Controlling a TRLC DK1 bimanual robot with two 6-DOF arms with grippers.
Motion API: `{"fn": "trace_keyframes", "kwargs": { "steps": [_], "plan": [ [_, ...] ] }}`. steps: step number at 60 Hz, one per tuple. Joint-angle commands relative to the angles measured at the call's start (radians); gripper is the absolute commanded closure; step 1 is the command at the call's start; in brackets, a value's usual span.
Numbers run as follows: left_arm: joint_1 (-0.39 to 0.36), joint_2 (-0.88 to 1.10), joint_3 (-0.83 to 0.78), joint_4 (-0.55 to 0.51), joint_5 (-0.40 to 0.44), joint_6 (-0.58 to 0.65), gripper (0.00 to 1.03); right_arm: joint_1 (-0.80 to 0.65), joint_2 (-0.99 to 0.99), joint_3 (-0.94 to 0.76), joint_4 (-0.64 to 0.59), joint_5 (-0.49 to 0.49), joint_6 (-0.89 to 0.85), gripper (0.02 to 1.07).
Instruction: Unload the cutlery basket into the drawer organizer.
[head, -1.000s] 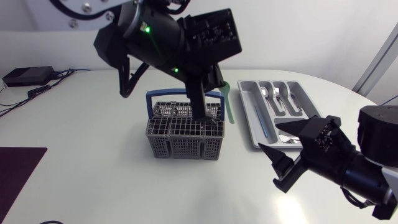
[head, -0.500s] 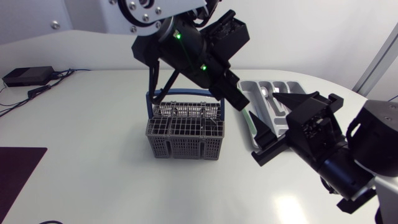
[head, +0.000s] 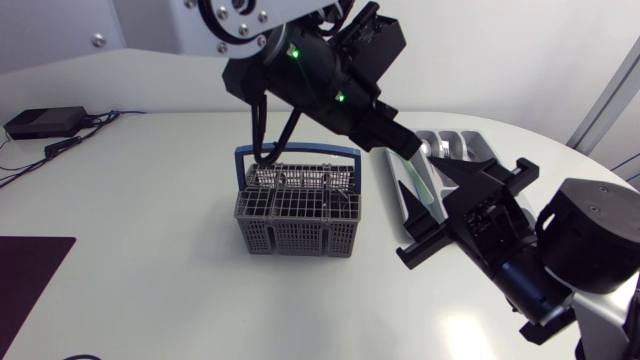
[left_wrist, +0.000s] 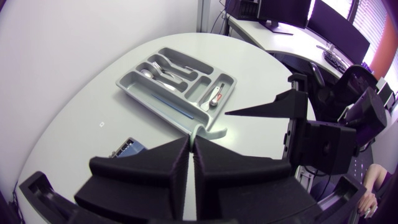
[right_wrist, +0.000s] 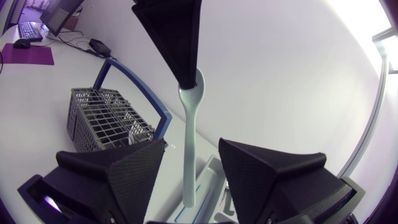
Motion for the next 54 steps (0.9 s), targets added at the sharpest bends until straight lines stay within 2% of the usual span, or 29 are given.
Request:
{"fn": "trace_keyframes", "kwargs": {
  "steps": [1, 10, 31, 54],
  "plan": [
    [-0.009, 0.03, 0.03, 0.003, 0.005, -0.034, 0.94, 0.007, 0.029, 0.009, 0.03, 0.016, -0.024, 0.49],
    [-0.012, 0.033, 0.028, 0.003, 0.005, -0.048, 0.94, 0.008, 0.052, 0.026, 0.034, 0.018, -0.026, 0.63],
    [-0.036, 0.035, 0.025, -0.004, 0.004, -0.059, 0.94, 0.002, 0.08, 0.049, 0.059, 0.03, -0.052, 0.62],
    [-0.033, 0.03, 0.013, -0.009, 0.004, -0.059, 0.94, 0.005, 0.011, 0.012, 0.054, 0.019, -0.059, 0.62]
  ]
}}
